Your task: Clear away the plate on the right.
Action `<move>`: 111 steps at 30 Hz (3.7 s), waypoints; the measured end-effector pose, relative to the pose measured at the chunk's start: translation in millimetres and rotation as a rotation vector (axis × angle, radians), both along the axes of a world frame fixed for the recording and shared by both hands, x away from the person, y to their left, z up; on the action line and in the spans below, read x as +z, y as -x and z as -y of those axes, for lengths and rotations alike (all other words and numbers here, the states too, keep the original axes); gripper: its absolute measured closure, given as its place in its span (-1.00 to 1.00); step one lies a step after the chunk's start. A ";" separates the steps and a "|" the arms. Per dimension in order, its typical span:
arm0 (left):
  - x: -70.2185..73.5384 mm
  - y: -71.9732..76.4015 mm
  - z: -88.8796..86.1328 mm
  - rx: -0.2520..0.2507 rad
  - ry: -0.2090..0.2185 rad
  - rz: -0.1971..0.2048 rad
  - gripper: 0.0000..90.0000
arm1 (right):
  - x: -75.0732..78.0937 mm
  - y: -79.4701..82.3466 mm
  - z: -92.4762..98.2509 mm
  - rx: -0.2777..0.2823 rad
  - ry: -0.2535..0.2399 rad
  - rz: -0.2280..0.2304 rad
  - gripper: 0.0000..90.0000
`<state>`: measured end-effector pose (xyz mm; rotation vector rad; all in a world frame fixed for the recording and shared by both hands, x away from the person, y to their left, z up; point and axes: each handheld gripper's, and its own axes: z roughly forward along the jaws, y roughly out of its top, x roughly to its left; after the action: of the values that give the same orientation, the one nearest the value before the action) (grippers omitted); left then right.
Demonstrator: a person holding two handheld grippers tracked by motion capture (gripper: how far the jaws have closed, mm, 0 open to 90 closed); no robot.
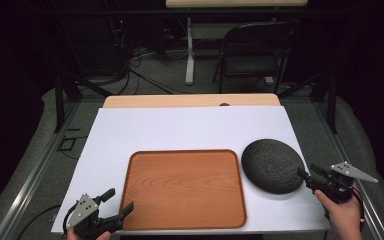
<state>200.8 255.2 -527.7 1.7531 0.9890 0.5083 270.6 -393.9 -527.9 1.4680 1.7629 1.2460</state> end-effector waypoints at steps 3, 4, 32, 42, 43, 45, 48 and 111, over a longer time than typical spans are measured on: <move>0.0 0.0 0.1 0.001 -0.002 0.000 -0.55 | -5.7 -1.3 3.3 -0.006 -0.042 -0.029 -0.04; 0.0 -0.1 0.1 0.000 0.000 0.000 -0.55 | -5.7 -1.3 3.3 -0.006 -0.042 -0.029 -0.04; -0.6 -0.6 0.0 0.001 -0.003 -0.008 -0.55 | -34.1 -19.0 16.4 -0.064 -0.225 -0.228 0.05; -0.7 -0.7 0.0 0.001 -0.004 -0.008 -0.55 | -37.8 -24.3 15.2 -0.069 -0.241 -0.237 0.06; -0.7 -0.7 0.0 0.001 -0.004 -0.008 -0.55 | -37.8 -24.8 14.5 -0.070 -0.252 -0.246 0.06; -0.7 -0.7 0.0 0.001 -0.004 -0.008 -0.55 | -38.6 -26.1 14.5 -0.072 -0.249 -0.240 0.06; -0.8 -0.8 0.0 0.001 -0.004 -0.008 -0.54 | -39.0 -27.9 14.4 -0.073 -0.251 -0.243 0.06; -1.2 -1.9 0.0 0.002 -0.009 -0.016 -0.55 | -32.8 -42.1 25.9 -0.106 -0.406 -0.318 0.63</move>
<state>202.8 255.2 -528.9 1.7667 1.0013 0.5012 312.7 -419.8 -560.7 2.0596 1.6575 1.4371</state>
